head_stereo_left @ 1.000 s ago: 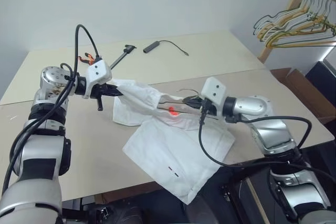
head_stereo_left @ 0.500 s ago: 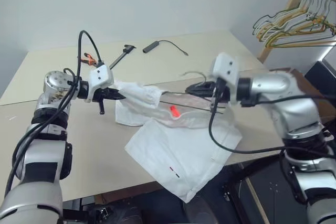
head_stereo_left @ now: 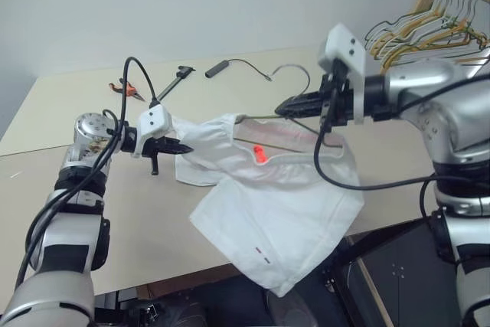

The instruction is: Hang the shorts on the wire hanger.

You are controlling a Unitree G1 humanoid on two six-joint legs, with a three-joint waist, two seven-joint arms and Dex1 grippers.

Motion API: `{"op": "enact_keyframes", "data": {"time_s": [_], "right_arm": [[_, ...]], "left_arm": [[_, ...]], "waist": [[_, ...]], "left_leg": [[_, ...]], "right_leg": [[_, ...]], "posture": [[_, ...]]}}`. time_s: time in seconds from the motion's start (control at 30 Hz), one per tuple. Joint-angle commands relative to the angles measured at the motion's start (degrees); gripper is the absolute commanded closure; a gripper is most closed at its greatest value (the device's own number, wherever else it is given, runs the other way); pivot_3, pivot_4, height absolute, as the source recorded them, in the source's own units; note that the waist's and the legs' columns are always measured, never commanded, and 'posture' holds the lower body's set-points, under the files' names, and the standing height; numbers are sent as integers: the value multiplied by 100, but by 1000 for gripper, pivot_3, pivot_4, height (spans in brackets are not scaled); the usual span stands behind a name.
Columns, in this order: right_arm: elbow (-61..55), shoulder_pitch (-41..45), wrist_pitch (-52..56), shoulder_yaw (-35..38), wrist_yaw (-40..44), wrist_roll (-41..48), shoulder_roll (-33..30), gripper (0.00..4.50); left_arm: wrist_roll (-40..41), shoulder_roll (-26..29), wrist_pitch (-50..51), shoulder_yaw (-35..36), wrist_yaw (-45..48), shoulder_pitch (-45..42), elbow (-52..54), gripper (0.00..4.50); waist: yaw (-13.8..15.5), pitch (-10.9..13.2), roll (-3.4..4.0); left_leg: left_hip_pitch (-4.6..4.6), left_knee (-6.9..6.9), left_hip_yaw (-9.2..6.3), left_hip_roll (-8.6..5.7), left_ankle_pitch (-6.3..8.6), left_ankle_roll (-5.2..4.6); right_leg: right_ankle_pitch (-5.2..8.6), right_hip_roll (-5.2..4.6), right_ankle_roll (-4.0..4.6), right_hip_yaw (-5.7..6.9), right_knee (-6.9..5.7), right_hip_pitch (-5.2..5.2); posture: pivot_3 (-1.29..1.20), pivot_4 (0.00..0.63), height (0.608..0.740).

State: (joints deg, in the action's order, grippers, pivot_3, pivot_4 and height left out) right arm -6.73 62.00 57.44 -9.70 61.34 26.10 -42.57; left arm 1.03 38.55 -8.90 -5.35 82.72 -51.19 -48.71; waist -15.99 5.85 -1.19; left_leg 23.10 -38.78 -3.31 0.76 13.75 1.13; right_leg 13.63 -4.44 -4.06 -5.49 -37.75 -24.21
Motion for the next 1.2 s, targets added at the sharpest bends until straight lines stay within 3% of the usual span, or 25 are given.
{"op": "enact_keyframes", "data": {"time_s": [0.03,0.1,0.37,0.5,0.67,0.93,1.03,1.2], "right_arm": [[173,422,257,-18,136,59,-139,4500],[238,514,301,-102,202,30,-183,4500],[396,701,369,-302,370,-15,-295,4500],[517,888,511,-430,442,-38,-307,4500],[706,1077,561,-559,440,-80,-175,4500],[689,1222,554,-622,467,-66,1,4500],[645,1228,591,-611,445,-57,17,4500],[606,1206,645,-599,412,-68,-24,4500]], "left_arm": [[452,222,463,263,189,204,845,4082],[639,342,721,388,173,315,1210,3623],[1153,881,1172,808,302,244,1751,1100],[1836,852,1679,975,752,74,2259,49],[1806,183,1718,505,470,-59,2851,49],[660,-689,850,-503,112,-936,1335,49],[621,-825,695,-553,262,-1100,989,673],[606,-926,578,-512,320,-1106,868,2234]], "waist": [[-29,0,0],[-50,0,0],[-62,0,1],[-53,0,2],[6,-5,7],[-72,-9,10],[-96,-12,15],[-87,-14,18]], "left_leg": [[2,0,-1,0,0,0],[6,0,-1,1,0,0],[-1,1,0,2,0,0],[1,1,0,1,0,0],[2,-1,0,-1,0,0],[-1,-2,1,-2,0,0],[-2,2,2,-1,0,0],[-1,-1,2,-2,0,0]], "right_leg": [[0,0,0,1,2,0],[0,-1,0,1,2,-4],[0,1,0,0,-9,-4],[0,-1,0,0,-7,-4],[0,-4,0,3,1,2],[0,0,0,0,-4,-1],[0,1,0,-1,-8,-7],[0,-1,0,-1,-7,-6]], "posture": [[-207,34,740],[-204,36,740],[-189,41,740],[-186,40,740],[-178,37,740],[-190,32,740],[-208,31,740],[-218,33,740]]}}
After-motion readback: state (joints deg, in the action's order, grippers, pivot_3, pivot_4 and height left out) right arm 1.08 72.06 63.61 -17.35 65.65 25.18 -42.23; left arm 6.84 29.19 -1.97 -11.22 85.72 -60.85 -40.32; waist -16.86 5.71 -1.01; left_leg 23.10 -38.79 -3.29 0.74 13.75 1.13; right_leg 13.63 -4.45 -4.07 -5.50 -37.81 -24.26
